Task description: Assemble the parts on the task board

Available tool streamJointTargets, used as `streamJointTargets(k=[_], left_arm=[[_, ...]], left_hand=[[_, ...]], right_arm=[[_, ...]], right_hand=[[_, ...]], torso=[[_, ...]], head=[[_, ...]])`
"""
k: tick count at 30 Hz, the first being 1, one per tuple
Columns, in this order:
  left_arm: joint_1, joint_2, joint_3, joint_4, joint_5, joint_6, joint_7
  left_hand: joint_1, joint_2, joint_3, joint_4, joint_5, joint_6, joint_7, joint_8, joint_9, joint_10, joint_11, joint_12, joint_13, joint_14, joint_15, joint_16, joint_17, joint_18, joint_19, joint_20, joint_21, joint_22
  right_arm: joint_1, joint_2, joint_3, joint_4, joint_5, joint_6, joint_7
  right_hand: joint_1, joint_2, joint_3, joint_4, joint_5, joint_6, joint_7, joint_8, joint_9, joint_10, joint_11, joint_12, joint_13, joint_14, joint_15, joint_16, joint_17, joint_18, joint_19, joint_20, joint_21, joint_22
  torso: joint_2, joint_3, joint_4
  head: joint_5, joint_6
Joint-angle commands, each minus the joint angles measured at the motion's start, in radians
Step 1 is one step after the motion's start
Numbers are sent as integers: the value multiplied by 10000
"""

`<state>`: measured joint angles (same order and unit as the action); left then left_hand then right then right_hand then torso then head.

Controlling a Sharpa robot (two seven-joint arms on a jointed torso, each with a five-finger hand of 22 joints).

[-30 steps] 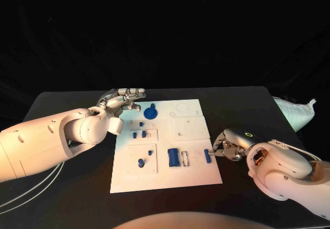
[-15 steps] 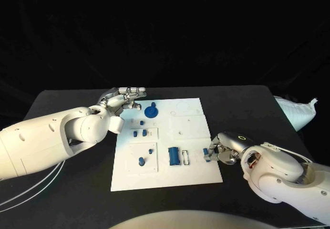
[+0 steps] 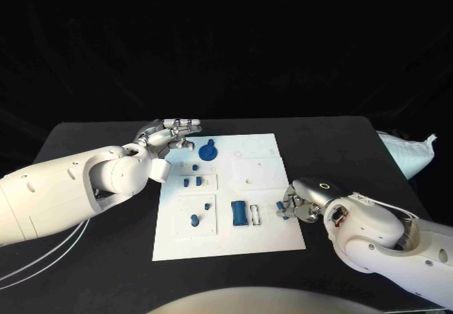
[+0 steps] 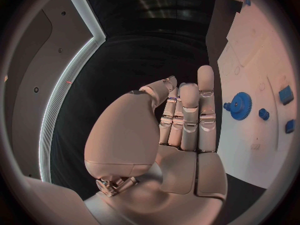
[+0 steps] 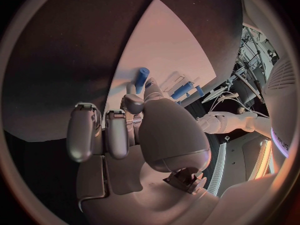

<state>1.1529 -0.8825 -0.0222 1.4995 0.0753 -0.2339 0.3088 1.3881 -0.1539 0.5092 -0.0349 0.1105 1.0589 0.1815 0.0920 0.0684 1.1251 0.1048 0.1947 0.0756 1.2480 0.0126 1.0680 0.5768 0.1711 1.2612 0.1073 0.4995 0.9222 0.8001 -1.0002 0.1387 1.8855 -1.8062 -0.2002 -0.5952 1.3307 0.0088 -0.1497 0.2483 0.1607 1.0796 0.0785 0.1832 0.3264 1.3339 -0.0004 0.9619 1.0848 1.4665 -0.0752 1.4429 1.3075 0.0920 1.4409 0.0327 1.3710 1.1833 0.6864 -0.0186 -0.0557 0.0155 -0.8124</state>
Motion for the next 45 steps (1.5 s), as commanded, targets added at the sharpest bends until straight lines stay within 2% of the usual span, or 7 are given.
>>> streamJointTargets(k=[1,10,15,20,26,37,45], left_arm=[[-2,14,1,8,-49,210,15],[-4,13,1,3,-56,238,-23],[-5,9,1,15,-80,252,-37],[-5,4,1,19,-98,264,-56],[-5,-8,1,28,-138,293,-95],[-6,10,1,35,-157,312,-98],[-7,17,1,52,-158,326,-102]], left_hand=[[12,44,-14,-10,-21,-68,-25,70,-6,-69,-8,61,-16,-69,-8,-43,-12,104,-60,-13,-51,-9],[12,44,-14,-10,-21,-68,-25,70,-6,-69,-8,61,-16,-69,-8,-43,-12,104,-60,-13,-51,-9],[12,44,-14,-10,-21,-68,-25,70,-6,-69,-8,61,-16,-69,-8,-43,-12,104,-60,-13,-51,-9],[5,52,-30,-19,-21,-78,-24,73,-6,-86,-6,76,-19,-85,-4,-53,-48,103,-62,-10,-56,-13],[16,53,-28,-30,-18,-81,-26,73,-7,-90,-7,79,-19,-88,-6,-53,-53,104,-63,-11,-57,-14],[21,55,-28,-35,-17,-82,-26,73,-7,-92,-7,81,-20,-96,-6,-62,-73,104,-63,-12,-58,-14],[21,55,-28,-35,-17,-82,-26,73,-7,-92,-7,81,-20,-96,-6,-62,-73,104,-63,-12,-58,-14]], right_arm=[[-85,210,-151,-239,-1140,907,7],[-129,436,-260,-437,-1535,1379,-11],[-139,463,-274,-496,-1608,1712,-37],[-143,460,-279,-494,-1514,1843,-77],[-145,439,-280,-344,-868,1025,-111],[-91,352,-168,328,1401,-1344,-82],[-61,549,-122,498,2688,-1839,-96]], right_hand=[[181,-1,97,-46,-102,83,21,-41,-43,-60,8,-55,18,604,49,-21,150,-163,-41,17,-57,13],[1073,117,737,-463,-125,163,-36,-104,8,-99,-55,-137,25,606,-7,-27,168,-164,-37,-22,-54,34],[1670,120,1295,-805,367,215,-65,-166,21,-159,-89,-254,-10,609,-45,-25,190,-167,-33,-55,-50,53],[2117,141,2066,-1183,516,327,-54,-184,64,-176,-102,-367,-54,607,-51,-36,192,-173,-25,-76,-43,76],[1920,128,2887,-1313,573,333,-64,-189,173,-36,-104,-345,-25,603,-34,-59,171,-177,-16,-65,-38,92],[545,-295,3951,-683,727,283,-94,-290,302,147,-111,-219,120,629,-51,-23,265,-186,21,-78,-4,159],[62,-619,4440,-509,1127,361,-111,-314,383,204,-121,-158,209,641,-63,-1,312,-190,41,-93,14,193]], torso=[[3,-1,-2],[-10,-8,1],[-10,-9,-4],[-13,-2,7],[-12,-2,2],[-15,-17,13],[-1,-8,9]], head=[[-3,-21],[-8,-49],[-1,-39],[-13,-47],[3,-36],[8,7],[18,-18]])
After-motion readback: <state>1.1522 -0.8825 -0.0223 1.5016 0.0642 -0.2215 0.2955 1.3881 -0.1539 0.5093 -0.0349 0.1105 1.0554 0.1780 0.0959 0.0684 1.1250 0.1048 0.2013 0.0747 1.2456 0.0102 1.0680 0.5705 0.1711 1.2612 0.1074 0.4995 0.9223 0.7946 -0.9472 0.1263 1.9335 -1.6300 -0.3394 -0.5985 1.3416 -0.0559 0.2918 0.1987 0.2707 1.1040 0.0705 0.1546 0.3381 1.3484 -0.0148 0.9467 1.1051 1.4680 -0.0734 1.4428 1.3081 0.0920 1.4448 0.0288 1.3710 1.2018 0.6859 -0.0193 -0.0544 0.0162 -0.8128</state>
